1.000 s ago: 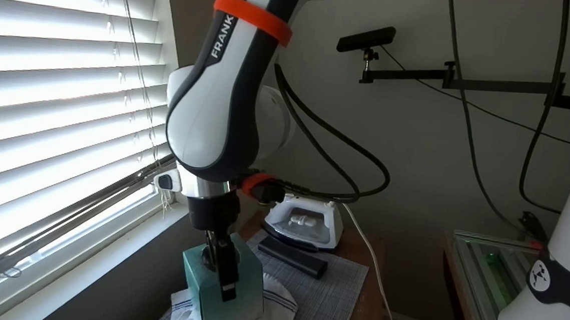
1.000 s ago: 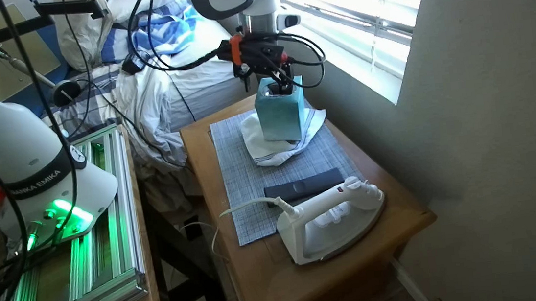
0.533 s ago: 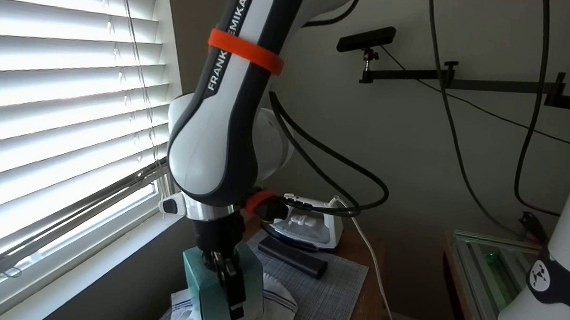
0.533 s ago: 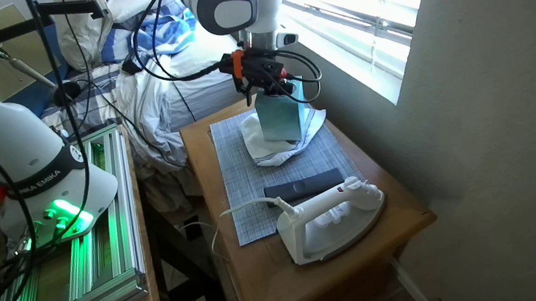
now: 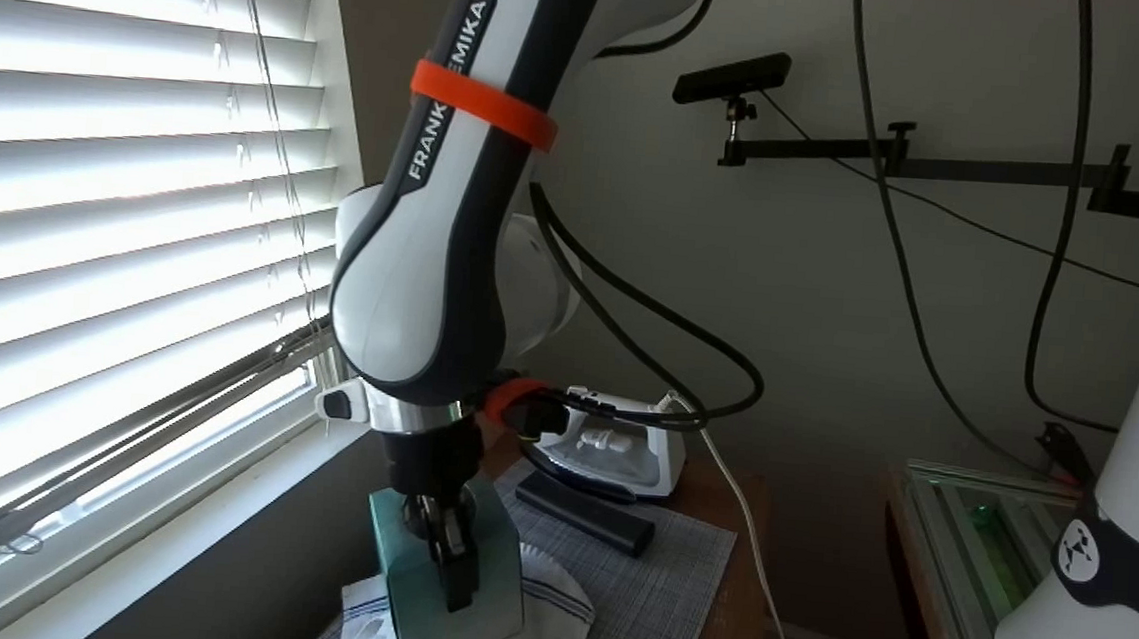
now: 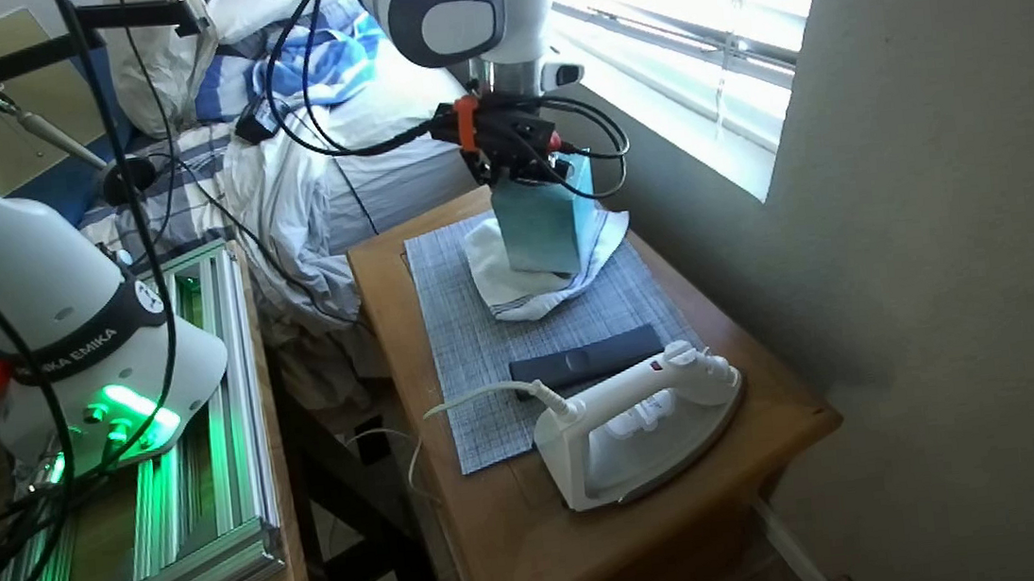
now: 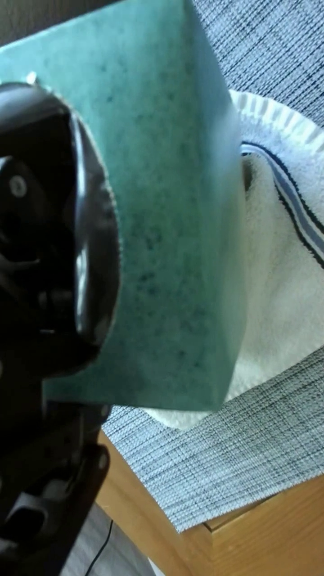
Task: Remove the box from the towel
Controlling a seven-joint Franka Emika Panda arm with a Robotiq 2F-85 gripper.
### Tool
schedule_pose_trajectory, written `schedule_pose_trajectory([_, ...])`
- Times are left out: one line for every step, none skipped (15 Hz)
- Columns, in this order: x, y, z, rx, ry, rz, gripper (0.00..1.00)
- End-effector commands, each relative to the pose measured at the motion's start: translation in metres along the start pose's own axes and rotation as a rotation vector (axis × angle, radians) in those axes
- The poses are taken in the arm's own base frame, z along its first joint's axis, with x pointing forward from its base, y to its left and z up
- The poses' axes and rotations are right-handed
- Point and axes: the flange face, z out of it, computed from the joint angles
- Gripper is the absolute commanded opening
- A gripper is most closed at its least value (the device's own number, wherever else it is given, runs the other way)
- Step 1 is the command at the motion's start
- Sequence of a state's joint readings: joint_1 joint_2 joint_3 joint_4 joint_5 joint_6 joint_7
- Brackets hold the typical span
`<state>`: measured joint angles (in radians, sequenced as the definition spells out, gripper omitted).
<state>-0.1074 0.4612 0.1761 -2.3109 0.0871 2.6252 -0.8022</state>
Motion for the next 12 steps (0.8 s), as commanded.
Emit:
schedule_pose_trajectory([0.001, 0.001, -0.005, 0.011, 0.006, -0.008, 0.0])
schedule_pose_trajectory([0.001, -0.001, -0.006, 0.016, 0.008, -0.011, 0.01])
schedule_pose_trajectory([0.001, -0.002, -0.007, 0.015, 0.006, -0.011, 0.01])
schedule_pose_trajectory([0.001, -0.003, -0.008, 0.019, 0.009, -0.012, 0.01])
schedule_pose_trajectory([0.001, -0.005, -0.009, 0.022, 0.011, -0.013, 0.01])
schedule_pose_trajectory([0.001, -0.008, -0.011, 0.026, 0.014, -0.023, 0.01])
schedule_pose_trajectory([0.0, -0.013, -0.015, 0.023, 0.013, -0.032, 0.01])
schedule_pose_trajectory([-0.001, -0.018, -0.021, 0.02, 0.019, -0.052, 0.01])
schedule_pose_trajectory([-0.001, -0.024, -0.026, 0.015, 0.025, -0.071, 0.01])
schedule_pose_trajectory([-0.001, -0.03, -0.031, 0.011, 0.029, -0.096, 0.01])
schedule_pose_trajectory([-0.001, -0.039, -0.038, 0.005, 0.034, -0.129, 0.01])
schedule_pose_trajectory([-0.001, -0.049, -0.044, 0.006, 0.038, -0.175, 0.01])
